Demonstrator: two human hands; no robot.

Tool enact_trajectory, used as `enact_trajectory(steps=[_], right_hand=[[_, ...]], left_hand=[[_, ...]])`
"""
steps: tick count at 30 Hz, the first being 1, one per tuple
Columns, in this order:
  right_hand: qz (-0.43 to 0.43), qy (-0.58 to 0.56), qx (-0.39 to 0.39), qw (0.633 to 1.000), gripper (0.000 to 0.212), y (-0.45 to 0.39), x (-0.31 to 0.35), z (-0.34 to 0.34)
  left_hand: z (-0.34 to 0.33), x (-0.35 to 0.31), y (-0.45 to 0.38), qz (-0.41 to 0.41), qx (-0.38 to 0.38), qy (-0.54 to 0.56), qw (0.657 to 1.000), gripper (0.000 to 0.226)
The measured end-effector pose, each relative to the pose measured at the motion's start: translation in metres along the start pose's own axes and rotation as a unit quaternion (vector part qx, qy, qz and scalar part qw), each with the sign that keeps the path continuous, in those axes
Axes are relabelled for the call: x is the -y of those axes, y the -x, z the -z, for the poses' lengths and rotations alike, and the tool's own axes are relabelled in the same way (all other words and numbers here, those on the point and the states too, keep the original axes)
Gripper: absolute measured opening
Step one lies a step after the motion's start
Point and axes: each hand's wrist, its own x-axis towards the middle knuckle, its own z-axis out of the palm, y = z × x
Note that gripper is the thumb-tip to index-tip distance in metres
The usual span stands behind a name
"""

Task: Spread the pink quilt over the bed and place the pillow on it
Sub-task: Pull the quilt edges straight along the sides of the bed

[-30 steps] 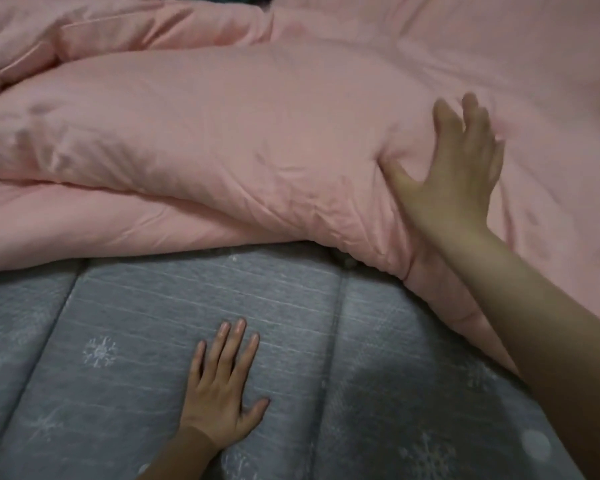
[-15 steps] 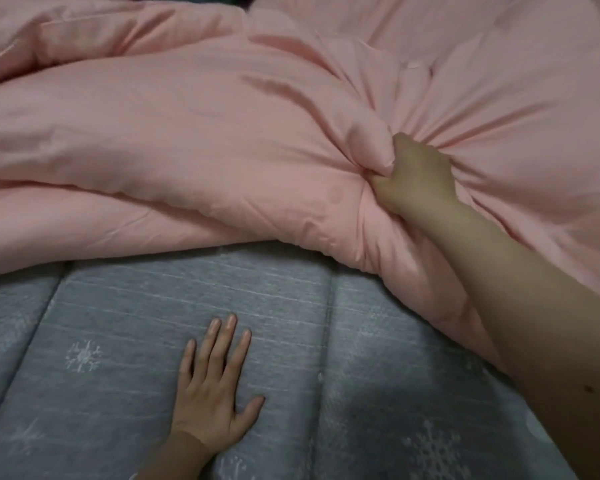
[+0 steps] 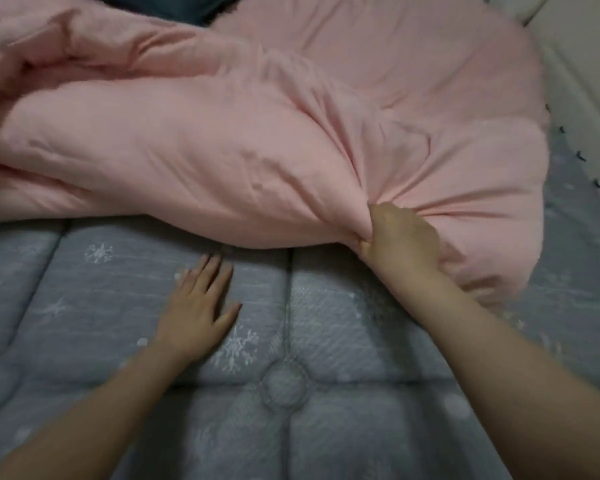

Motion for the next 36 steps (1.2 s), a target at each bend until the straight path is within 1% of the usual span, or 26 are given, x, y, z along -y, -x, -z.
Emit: enact_trajectory(steps=[1, 3, 4, 5, 7, 9, 10, 12, 13, 14, 16, 17, 18, 19, 20, 21, 23, 25, 27, 28, 31, 32, 33, 34, 35, 36], right_hand=[[-0.006, 0.003, 0.021, 1.0, 0.05, 0.019, 0.0, 0.013], [-0.016, 0.001, 0.044, 0.999, 0.051, 0.056, -0.003, 0.036], [-0.015, 0.007, 0.03, 0.999, 0.051, 0.075, -0.006, 0.048], [-0.013, 0.019, 0.027, 0.999, 0.053, 0.092, -0.011, 0.057], [-0.016, 0.048, 0.025, 0.998, 0.055, 0.131, -0.028, 0.074], [-0.026, 0.053, 0.047, 0.997, 0.051, 0.174, -0.05, 0.084], [-0.03, 0.054, 0.066, 0.996, 0.049, 0.194, -0.063, 0.081], [-0.09, 0.029, 0.109, 0.99, 0.048, 0.252, -0.092, 0.096], [-0.117, 0.018, 0.121, 0.986, 0.05, 0.281, -0.108, 0.095], [-0.132, 0.024, 0.115, 0.984, 0.052, 0.314, -0.122, 0.095], [-0.146, 0.066, 0.155, 0.975, 0.051, 0.367, -0.136, 0.093], [-0.155, 0.082, 0.203, 0.963, 0.041, 0.387, -0.137, 0.095], [-0.193, 0.077, 0.229, 0.951, 0.03, 0.404, -0.141, 0.086], [-0.256, 0.053, 0.24, 0.935, 0.029, 0.42, -0.147, 0.079], [-0.327, 0.004, 0.262, 0.908, 0.032, 0.432, -0.153, 0.071], [-0.385, -0.047, 0.255, 0.886, 0.034, 0.446, -0.158, 0.067], [-0.42, -0.054, 0.195, 0.885, 0.037, 0.455, -0.169, 0.059], [-0.417, -0.039, 0.122, 0.9, 0.04, 0.451, -0.189, 0.052], [-0.384, -0.032, 0.11, 0.916, 0.046, 0.44, -0.205, 0.051], [-0.361, -0.026, 0.104, 0.926, 0.056, 0.433, -0.21, 0.051], [-0.268, -0.008, 0.078, 0.96, 0.103, 0.407, -0.226, 0.043], [-0.236, 0.013, 0.065, 0.97, 0.114, 0.4, -0.229, 0.036], [-0.214, 0.025, 0.062, 0.975, 0.121, 0.393, -0.234, 0.029], [-0.203, 0.033, 0.061, 0.977, 0.123, 0.386, -0.237, 0.025], [-0.201, 0.03, 0.069, 0.977, 0.12, 0.379, -0.239, 0.024], [-0.203, 0.028, 0.09, 0.975, 0.112, 0.372, -0.243, 0.027]], left_hand=[[0.011, -0.002, 0.026, -0.047, 0.019, 0.005, 0.999, 0.062], [0.041, -0.01, 0.077, -0.172, 0.03, -0.02, 0.984, 0.058], [0.06, -0.018, 0.097, -0.228, 0.025, -0.039, 0.972, 0.059], [0.075, -0.028, 0.111, -0.278, 0.008, -0.049, 0.959, 0.061], [0.116, -0.055, 0.125, -0.318, -0.052, -0.051, 0.945, 0.06], [0.157, -0.081, 0.125, -0.306, -0.103, -0.056, 0.945, 0.061], [0.172, -0.09, 0.12, -0.293, -0.11, -0.064, 0.947, 0.064], [0.205, -0.111, 0.117, -0.271, -0.102, -0.089, 0.953, 0.075], [0.214, -0.119, 0.116, -0.257, -0.091, -0.1, 0.957, 0.082], [0.221, -0.13, 0.12, -0.25, -0.075, -0.11, 0.959, 0.089], [0.219, -0.148, 0.129, -0.247, -0.057, -0.126, 0.959, 0.096], [0.213, -0.155, 0.135, -0.251, -0.05, -0.131, 0.958, 0.097], [0.204, -0.161, 0.141, -0.254, -0.04, -0.136, 0.957, 0.098], [0.193, -0.169, 0.15, -0.259, -0.019, -0.138, 0.956, 0.099], [0.182, -0.173, 0.157, -0.262, -0.001, -0.143, 0.955, 0.099], [0.17, -0.18, 0.164, -0.266, 0.016, -0.142, 0.953, 0.099], [0.154, -0.188, 0.172, -0.265, 0.031, -0.129, 0.955, 0.098], [0.144, -0.201, 0.172, -0.267, 0.016, -0.111, 0.957, 0.1], [0.135, -0.216, 0.163, -0.264, 0.003, -0.101, 0.959, 0.108], [0.134, -0.221, 0.158, -0.256, 0.006, -0.099, 0.962, 0.113], [0.122, -0.241, 0.138, -0.235, 0.021, -0.103, 0.966, 0.118], [0.117, -0.245, 0.133, -0.232, 0.022, -0.104, 0.967, 0.118], [0.112, -0.251, 0.126, -0.229, 0.026, -0.102, 0.968, 0.118], [0.108, -0.256, 0.121, -0.224, 0.03, -0.101, 0.969, 0.118], [0.105, -0.26, 0.116, -0.22, 0.032, -0.102, 0.97, 0.118], [0.101, -0.265, 0.111, -0.215, 0.037, -0.105, 0.97, 0.119]])
